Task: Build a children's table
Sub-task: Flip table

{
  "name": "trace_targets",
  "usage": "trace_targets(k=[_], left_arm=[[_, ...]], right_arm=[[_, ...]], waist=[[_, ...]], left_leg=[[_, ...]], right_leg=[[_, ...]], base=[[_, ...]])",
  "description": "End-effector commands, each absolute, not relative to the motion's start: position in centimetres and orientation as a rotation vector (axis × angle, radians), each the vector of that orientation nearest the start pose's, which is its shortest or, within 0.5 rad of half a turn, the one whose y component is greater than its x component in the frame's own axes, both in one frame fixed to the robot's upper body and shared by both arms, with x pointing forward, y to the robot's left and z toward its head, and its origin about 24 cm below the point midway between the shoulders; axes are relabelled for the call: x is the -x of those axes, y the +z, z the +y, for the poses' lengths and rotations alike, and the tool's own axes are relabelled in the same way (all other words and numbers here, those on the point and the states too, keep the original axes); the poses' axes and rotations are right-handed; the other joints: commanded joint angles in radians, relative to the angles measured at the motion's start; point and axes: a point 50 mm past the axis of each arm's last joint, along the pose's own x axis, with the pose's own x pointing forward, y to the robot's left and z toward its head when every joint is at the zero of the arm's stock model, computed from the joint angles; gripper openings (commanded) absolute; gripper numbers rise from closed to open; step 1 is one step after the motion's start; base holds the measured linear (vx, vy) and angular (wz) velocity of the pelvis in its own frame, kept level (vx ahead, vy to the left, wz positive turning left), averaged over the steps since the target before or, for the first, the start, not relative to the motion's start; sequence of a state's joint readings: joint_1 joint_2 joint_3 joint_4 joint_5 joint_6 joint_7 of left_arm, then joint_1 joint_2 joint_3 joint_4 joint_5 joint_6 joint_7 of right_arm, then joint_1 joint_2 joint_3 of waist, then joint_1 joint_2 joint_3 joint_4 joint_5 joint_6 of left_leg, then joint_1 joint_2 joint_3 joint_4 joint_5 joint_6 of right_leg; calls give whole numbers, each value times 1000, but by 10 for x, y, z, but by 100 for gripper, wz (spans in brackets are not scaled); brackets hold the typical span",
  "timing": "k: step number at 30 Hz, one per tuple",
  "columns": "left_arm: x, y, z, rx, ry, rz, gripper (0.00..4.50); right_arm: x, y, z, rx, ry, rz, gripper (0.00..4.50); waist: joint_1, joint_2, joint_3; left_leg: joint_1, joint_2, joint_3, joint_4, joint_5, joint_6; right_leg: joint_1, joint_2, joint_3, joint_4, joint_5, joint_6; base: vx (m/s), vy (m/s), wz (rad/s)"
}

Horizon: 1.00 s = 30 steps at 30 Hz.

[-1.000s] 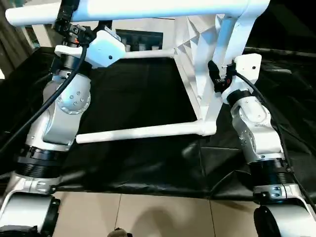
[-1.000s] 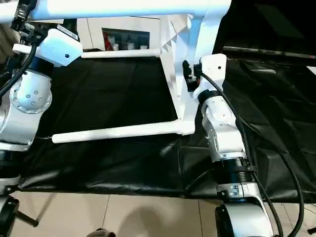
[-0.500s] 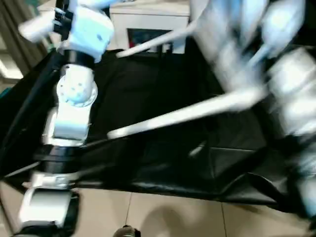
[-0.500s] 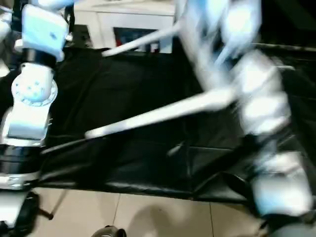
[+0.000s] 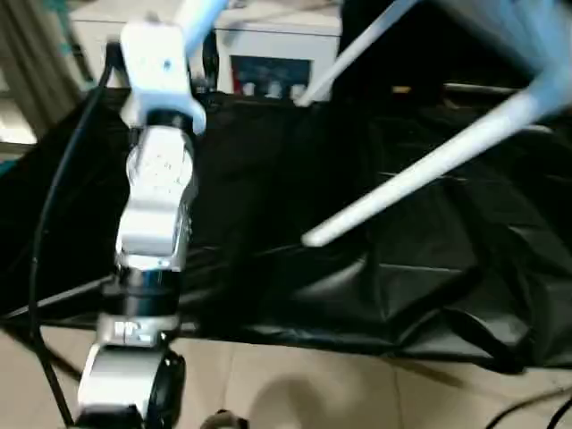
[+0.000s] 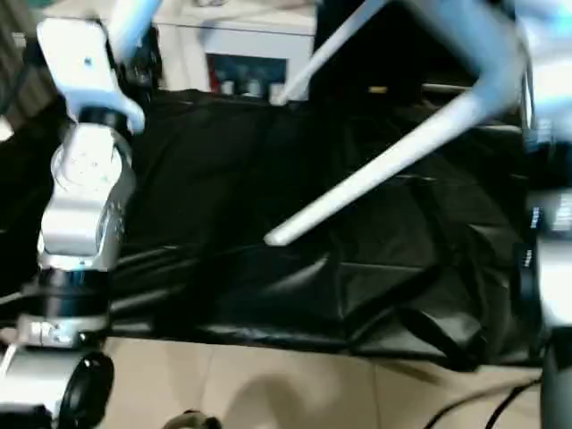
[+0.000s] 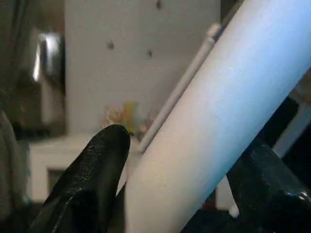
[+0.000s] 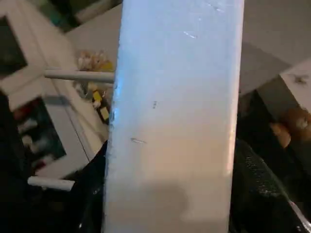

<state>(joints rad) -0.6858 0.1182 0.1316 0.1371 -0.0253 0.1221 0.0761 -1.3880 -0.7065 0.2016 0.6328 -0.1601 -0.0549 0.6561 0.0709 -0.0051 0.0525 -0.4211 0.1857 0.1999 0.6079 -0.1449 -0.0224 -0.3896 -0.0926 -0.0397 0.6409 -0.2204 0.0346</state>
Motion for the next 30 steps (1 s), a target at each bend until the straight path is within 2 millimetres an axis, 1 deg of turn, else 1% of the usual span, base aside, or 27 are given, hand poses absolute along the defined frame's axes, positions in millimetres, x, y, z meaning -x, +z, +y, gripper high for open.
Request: trace_targets(k=[1,2,3,4,5,6,7,8,9,10,11,12,13,14,15,16,17,18,19,20,21,22,23,26,29,30], left_arm=[[-346,173,242,131,452,-248,298],[-344,167,248,117,477,-226,288],[-342,162,252,94,491,-205,288],[-340,159,255,88,501,-196,284],[-340,157,256,85,508,-189,280],[-338,152,259,83,523,-174,275],[-338,152,259,83,523,-174,267],[-336,148,263,76,526,-155,255],[-335,144,265,71,525,-142,255],[-334,141,267,68,523,-131,255],[-331,132,273,61,509,-95,241],[-330,129,274,60,500,-82,237],[-328,125,276,51,498,-66,231],[-327,121,278,40,489,-46,226],[-325,117,280,36,483,-31,217],[-325,117,280,36,483,-31,217],[-324,115,281,31,482,-25,212],[-323,113,282,29,480,-19,207],[-323,113,282,28,480,-18,203],[-323,111,283,25,469,-11,198],[-323,112,283,14,462,-14,196],[-323,113,282,10,442,-21,196],[-323,115,282,4,441,-26,194],[-322,116,284,-13,457,-36,186],[-320,115,286,-30,470,-36,183],[-319,113,287,-28,468,-33,181]], right_arm=[[-368,362,-186,1165,558,-325,195],[-371,368,-177,1184,567,-340,195],[-374,372,-167,1205,579,-350,195],[-375,372,-162,1214,589,-353,195],[-376,372,-159,1220,596,-354,195],[-377,372,-154,1235,610,-359,195],[-377,372,-154,1235,610,-359,195],[-378,372,-148,1247,624,-366,195],[-378,372,-143,1252,639,-372,195],[-379,372,-139,1257,651,-375,195],[-379,371,-128,1270,685,-385,195],[-380,371,-125,1277,694,-386,195],[-381,370,-120,1292,700,-388,195],[-382,368,-116,1306,710,-389,195],[-382,368,-113,1312,718,-390,195],[-382,368,-113,1312,718,-390,195],[-383,367,-110,1319,725,-393,195],[-383,366,-108,1324,732,-394,195],[-383,366,-108,1325,732,-395,195],[-383,365,-106,1331,740,-396,195],[-384,365,-104,1349,742,-396,195],[-385,363,-102,1368,750,-393,195],[-385,362,-101,1379,753,-391,195],[-386,360,-99,1410,768,-384,195],[-385,358,-96,1433,782,-385,195],[-385,357,-93,1417,811,-386,195]], waist=[[-13,-15,-60],[-21,-15,-61],[-27,-22,-64],[-31,-20,-65],[-36,-21,-65],[-43,-28,-66],[-43,-23,-69],[-41,-18,-72],[-41,-20,-74],[-42,-20,-75],[-47,-29,-73],[-45,-27,-73],[-48,-34,-71],[-48,-29,-68],[-51,-35,-64],[-50,-33,-64],[-51,-30,-61],[-52,-30,-61],[-52,-35,-60],[-52,-35,-60],[-52,-38,-60],[-53,-42,-60],[-54,-41,-59],[-55,-44,-58],[-55,-47,-59],[-56,-49,-59]], left_leg=[[40,34,-29,-66,-431,-37],[38,35,-31,-66,-438,-42],[30,34,-32,-66,-422,-40],[29,34,-32,-64,-415,-38],[25,34,-30,-64,-386,-27],[21,34,-27,-61,-353,-13],[22,35,-28,-60,-339,-10],[27,36,-24,-55,-304,-2],[25,40,-25,-55,-270,7],[25,39,-25,-54,-257,9],[24,40,-24,-56,-270,7],[28,41,-24,-54,-275,7],[28,42,-22,-55,-279,10],[29,42,-23,-57,-301,6],[31,44,-22,-59,-334,-4],[33,45,-23,-60,-348,-11],[36,46,-24,-63,-378,-28],[37,46,-25,-63,-391,-36],[37,46,-26,-64,-413,-46],[39,46,-26,-66,-428,-56],[39,47,-28,-66,-438,-63],[39,47,-27,-66,-444,-66],[38,47,-29,-68,-453,-73],[38,47,-29,-68,-454,-79],[37,46,-28,-66,-443,-71],[36,46,-27,-65,-433,-66]], right_leg=[[1,-32,21,-98,-328,-154],[2,-33,22,-95,-314,-158],[8,-33,19,-88,-293,-165],[6,-33,20,-86,-280,-168],[7,-31,22,-82,-229,-170],[10,-29,23,-78,-180,-177],[11,-31,23,-75,-161,-185],[9,-27,25,-72,-102,-200],[9,-26,24,-65,-46,-218],[11,-23,23,-62,-21,-226],[11,-19,22,-58,-2,-237],[10,-21,22,-57,-1,-243],[9,-22,24,-60,-3,-247],[7,-23,24,-61,-32,-249],[4,-24,25,-65,-73,-244],[3,-26,26,-66,-91,-241],[-1,-24,27,-69,-116,-231],[-2,-24,28,-69,-124,-228],[-3,-25,28,-70,-146,-218],[-6,-25,29,-72,-157,-209],[-7,-25,29,-70,-161,-205],[-9,-26,29,-71,-168,-204],[-10,-26,29,-71,-170,-198],[-10,-25,29,-69,-153,-196],[-9,-26,30,-68,-144,-193],[-8,-26,31,-67,-138,-195]], base=[[0,0,0],[0,0,0],[0,0,0],[0,0,0],[0,0,0],[0,0,0],[0,0,0],[0,0,0],[0,0,0],[0,0,0],[0,0,0],[0,0,0],[0,0,0],[0,0,0],[0,0,0],[0,0,0],[0,0,0],[0,0,0],[0,0,0],[0,0,0],[0,0,0],[0,0,0],[0,0,0],[0,0,0],[0,0,0],[0,0,0]])
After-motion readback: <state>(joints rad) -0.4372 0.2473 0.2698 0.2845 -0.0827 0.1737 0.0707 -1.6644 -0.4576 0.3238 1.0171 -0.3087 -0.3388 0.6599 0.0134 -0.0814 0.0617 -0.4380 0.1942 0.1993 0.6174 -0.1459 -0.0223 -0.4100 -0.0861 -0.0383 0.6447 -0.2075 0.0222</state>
